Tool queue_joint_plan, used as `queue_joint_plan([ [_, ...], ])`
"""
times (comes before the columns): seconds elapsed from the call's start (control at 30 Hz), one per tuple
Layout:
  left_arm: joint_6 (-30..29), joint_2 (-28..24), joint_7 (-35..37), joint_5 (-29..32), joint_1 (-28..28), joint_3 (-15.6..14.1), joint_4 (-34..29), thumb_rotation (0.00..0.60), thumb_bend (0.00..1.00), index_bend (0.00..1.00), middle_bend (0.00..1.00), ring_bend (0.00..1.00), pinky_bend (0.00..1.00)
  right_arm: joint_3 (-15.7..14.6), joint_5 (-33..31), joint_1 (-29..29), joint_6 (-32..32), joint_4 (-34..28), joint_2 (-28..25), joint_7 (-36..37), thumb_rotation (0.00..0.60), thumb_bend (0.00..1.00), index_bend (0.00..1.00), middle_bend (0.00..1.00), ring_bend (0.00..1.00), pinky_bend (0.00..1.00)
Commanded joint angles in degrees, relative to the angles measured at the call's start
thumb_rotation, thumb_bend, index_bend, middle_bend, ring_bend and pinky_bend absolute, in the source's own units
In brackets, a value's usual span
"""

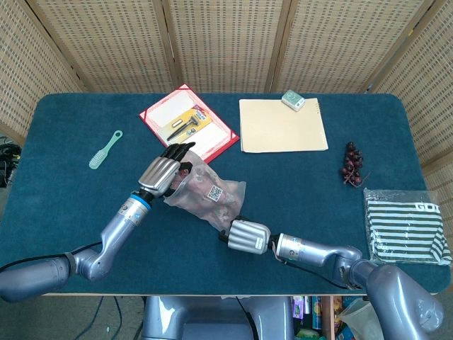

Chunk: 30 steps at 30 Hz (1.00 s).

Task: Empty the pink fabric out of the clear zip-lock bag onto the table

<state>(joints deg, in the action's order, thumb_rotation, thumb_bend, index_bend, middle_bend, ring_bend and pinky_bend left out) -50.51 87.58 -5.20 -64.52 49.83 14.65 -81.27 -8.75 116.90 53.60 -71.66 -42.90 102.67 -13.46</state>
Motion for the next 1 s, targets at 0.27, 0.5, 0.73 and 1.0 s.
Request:
queue_joint_plan([
  [0.27,0.15,0.13,1.48,-0.53,-0.21,-0.35,0.57,0.6,0.57,0.69,0.0,0.0,0.0,0.93,-1.44,2.26,4.41,0.1,2.4,-2.93,0.6,0.23,0.36,0.85,0.81,1.0],
  [0.5,0.06,-0.31,2.54,-1.01,-0.38,-0.28,0.27,0.6,0.57,0.69,0.0,0.0,0.0,1.05,-2.1,2.99,5.36,0.63,2.98,-3.24,0.6,0.24,0.36,0.86,0.81,1.0],
  [0.73,0.07,-0.47,3.34,-1.2,-0.42,-0.19,-0.08,0.6,0.57,0.69,0.0,0.0,0.0,2.1,-3.27,4.15,5.89,1.56,4.28,-3.33,0.6,0.38,0.36,0.86,0.81,1.0],
  [1.0,0.08,-0.26,3.96,-1.5,-0.48,-0.38,0.34,0.6,0.57,0.69,0.0,0.0,0.0,1.66,-3.71,4.5,5.87,2.88,5.85,-2.88,0.6,0.47,0.39,0.86,0.81,1.0],
])
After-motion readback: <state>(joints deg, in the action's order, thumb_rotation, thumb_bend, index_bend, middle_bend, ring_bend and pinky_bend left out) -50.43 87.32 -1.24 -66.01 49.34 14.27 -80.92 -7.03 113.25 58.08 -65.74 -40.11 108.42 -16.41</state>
